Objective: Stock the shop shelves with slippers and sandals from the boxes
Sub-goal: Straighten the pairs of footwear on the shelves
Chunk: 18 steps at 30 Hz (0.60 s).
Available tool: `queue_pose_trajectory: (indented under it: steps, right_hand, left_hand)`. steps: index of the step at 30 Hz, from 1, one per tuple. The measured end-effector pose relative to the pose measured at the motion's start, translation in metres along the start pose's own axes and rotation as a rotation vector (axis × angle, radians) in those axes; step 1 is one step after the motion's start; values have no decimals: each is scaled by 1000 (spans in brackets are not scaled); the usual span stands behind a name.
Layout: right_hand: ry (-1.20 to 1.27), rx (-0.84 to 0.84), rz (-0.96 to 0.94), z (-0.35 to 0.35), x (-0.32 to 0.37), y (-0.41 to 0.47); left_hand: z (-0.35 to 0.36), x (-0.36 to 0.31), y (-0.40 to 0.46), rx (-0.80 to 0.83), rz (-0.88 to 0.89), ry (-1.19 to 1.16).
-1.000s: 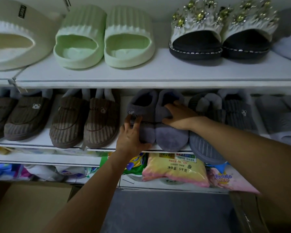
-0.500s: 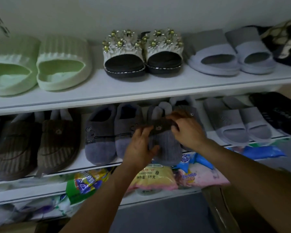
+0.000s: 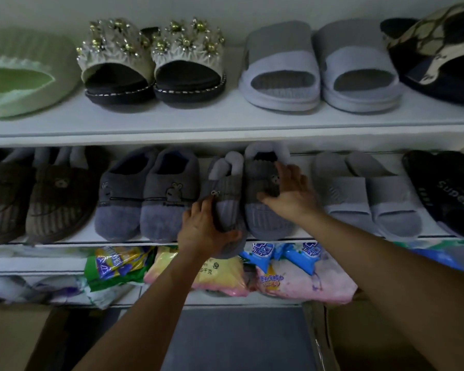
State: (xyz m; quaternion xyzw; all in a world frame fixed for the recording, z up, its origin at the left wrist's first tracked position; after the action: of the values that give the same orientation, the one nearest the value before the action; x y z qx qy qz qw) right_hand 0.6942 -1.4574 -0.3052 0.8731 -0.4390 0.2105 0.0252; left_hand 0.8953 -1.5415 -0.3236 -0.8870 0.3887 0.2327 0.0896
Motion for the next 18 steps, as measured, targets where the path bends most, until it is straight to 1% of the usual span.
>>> queue_pose_trajectory:
  steps: [1, 2, 5, 6, 9, 14, 18]
  right_hand:
    - [4, -12, -57, -7, 7, 9]
    - [2, 17, -110, -11, 14, 19]
    - [-45, 236, -265, -8, 33, 38]
    - [-45, 265, -297, -8, 36, 41]
    - [-9, 257, -355, -16, 33, 46]
    - [-68, 353, -338, -25, 10, 45]
    - [-45, 310, -323, -30, 0, 46]
  left_hand:
    - [1, 0, 1, -6, -2, 1]
    - [2, 0, 1, -8, -7, 1]
    - [2, 2, 2, -25, -26, -6]
    - [1, 1, 3, -33, -29, -12]
    - [2, -3, 4, -41, -43, -44]
    - [23, -30, 16, -66, -20, -58]
    - [30, -39, 21, -62, -17, -36]
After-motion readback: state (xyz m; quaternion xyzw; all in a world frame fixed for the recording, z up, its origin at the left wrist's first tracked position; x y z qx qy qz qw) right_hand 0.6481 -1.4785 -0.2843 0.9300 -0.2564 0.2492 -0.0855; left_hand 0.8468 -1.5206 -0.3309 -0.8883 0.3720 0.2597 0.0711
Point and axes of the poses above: each hand's wrist, its own y-axis towards the middle knuckle, its own z-axis out of the palm, x = y × z, the point moved 4 cm from there along y, towards the middle knuckle, and after that the axes turned 13 degrees about z, right-handed, at the moved point
